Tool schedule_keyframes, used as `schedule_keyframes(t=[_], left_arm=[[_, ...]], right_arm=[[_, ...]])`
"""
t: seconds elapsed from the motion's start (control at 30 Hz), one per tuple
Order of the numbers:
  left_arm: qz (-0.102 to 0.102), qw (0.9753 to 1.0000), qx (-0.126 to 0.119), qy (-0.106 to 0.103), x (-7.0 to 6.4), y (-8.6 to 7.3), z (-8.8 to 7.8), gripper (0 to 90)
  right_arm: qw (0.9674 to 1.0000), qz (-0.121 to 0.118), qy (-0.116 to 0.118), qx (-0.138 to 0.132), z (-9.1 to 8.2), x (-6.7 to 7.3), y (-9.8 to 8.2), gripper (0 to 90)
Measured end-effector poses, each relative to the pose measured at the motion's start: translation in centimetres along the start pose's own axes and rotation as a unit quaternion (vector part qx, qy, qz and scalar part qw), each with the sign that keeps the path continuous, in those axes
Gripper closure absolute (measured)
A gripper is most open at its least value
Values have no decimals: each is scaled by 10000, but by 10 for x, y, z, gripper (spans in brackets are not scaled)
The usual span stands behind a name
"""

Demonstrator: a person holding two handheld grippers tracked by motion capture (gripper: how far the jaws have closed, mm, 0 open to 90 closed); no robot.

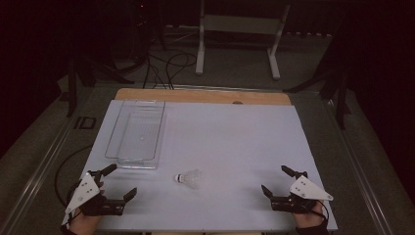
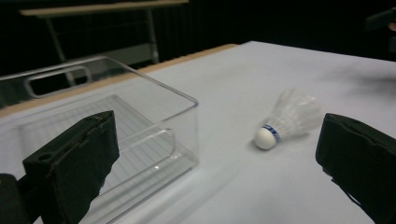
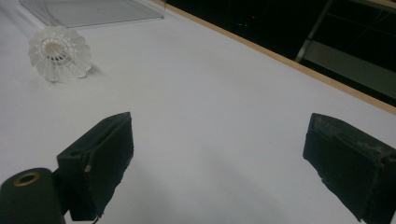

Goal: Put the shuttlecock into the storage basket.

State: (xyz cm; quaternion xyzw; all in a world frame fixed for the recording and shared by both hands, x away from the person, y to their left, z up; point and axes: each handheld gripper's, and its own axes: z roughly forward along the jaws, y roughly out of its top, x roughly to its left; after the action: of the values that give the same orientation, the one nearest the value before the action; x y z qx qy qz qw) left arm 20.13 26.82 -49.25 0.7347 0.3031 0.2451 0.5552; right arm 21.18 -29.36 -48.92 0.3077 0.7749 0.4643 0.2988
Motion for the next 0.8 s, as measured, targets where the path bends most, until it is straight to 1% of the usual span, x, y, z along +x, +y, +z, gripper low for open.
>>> schedule_keyframes(t=[0.13, 0.17, 0.2, 0.3, 0.37, 0.4, 0.47, 0.53, 0.63, 0.8], left_arm=[[214, 9997, 150, 2, -2, 10, 2, 2], [276, 9995, 164, -16, -3, 14, 2, 2], [288, 9994, 173, -43, -3, 17, 2, 2], [378, 9988, 280, -108, -3, 25, 2, 2], [374, 9988, 301, -123, -3, 26, 2, 2], [428, 9981, 422, -121, -3, 30, 2, 2], [380, 9978, 503, -183, -3, 33, 2, 2], [383, 9977, 511, -232, -2, 37, 1, 2], [414, 9971, 585, -255, -1, 40, 2, 1], [453, 9956, 753, -332, 2, 43, 2, 1]], right_arm=[[10000, 9, 15, 22, 0, 1, 0, 85], [10000, 10, 20, 25, 1, 1, 0, 85], [10000, -20, 8, 43, 1, 1, 0, 86], [10000, -11, 15, 52, 1, 1, 0, 86], [10000, -3, 25, 54, 1, 1, 0, 86], [10000, -2, 25, 54, 1, 1, 0, 86], [10000, 6, 32, 76, 1, 1, 0, 86], [10000, 7, 37, 74, 2, 2, 0, 86], [10000, -13, 50, 83, 2, 2, 0, 86], [9999, -15, 59, 84, 2, 2, 0, 86]])
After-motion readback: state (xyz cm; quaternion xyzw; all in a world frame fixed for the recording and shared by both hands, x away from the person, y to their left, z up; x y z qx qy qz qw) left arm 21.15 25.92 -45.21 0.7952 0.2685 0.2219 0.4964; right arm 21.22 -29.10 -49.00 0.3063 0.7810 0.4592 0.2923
